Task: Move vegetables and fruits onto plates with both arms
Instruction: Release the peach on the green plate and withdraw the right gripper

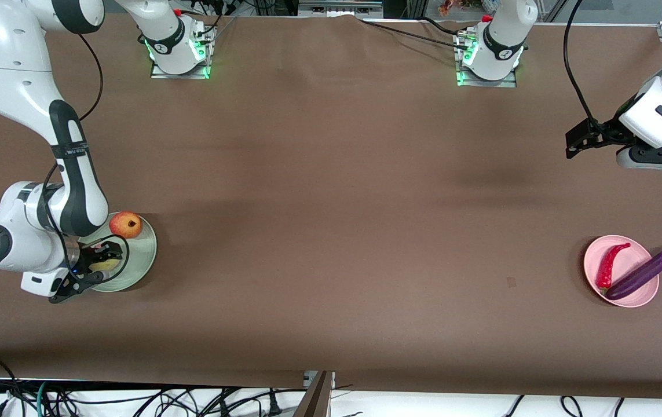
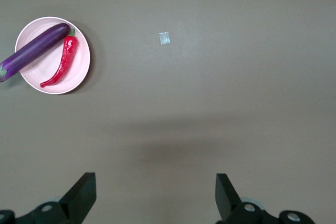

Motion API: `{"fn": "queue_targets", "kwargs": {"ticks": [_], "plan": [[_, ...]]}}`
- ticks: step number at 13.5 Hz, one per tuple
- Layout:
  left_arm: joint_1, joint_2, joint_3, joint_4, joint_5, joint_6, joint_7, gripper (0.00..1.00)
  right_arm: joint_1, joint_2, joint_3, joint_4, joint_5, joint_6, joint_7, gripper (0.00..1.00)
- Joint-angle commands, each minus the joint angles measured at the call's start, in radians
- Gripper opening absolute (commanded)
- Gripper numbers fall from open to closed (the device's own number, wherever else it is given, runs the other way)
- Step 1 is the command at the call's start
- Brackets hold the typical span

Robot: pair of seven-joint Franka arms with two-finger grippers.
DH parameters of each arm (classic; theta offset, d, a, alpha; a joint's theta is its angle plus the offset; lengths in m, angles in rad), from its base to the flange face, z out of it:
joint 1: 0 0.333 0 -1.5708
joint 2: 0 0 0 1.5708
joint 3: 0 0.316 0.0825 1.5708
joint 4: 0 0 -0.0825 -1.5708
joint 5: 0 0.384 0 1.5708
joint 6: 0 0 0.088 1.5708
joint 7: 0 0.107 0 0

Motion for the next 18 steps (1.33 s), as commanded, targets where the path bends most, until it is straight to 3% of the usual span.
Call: {"fn": "queue_targets", "kwargs": {"ticks": [1, 3, 8, 10, 13, 15, 18], "plan": [[-0.004, -0.004, 0.004, 0.002, 0.013, 0.008, 0.025, 1.00, -0.023, -0.018, 0.017, -0.016, 0.082, 0.002, -0.005, 1.00], [-0.004, -0.004, 0.004, 0.002, 0.013, 0.008, 0.030, 1.00, -0.015, -0.035, 0.017, 0.026, 0.094, -0.059, 0.001, 1.00], [-0.004, -0.003, 0.001, 0.003, 0.014, 0.011, 0.028, 1.00, -0.003, -0.046, 0.023, 0.302, 0.091, -0.485, 0.132, 1.00], [-0.004, -0.003, 0.000, 0.003, 0.014, 0.011, 0.030, 1.00, 0.025, -0.085, 0.028, 0.344, 0.090, -0.583, 0.220, 1.00], [-0.004, -0.003, 0.000, 0.003, 0.014, 0.011, 0.028, 1.00, 0.069, -0.249, 0.025, 0.254, 0.084, -0.666, 0.410, 1.00], [-0.004, -0.003, 0.000, 0.003, 0.014, 0.011, 0.028, 1.00, 0.089, -0.448, 0.028, 0.057, 0.076, -0.664, 0.508, 1.00], [-0.004, -0.003, 0.000, 0.003, 0.014, 0.011, 0.030, 1.00, 0.091, -0.618, 0.029, -0.108, 0.070, -0.635, 0.506, 1.00]]}}
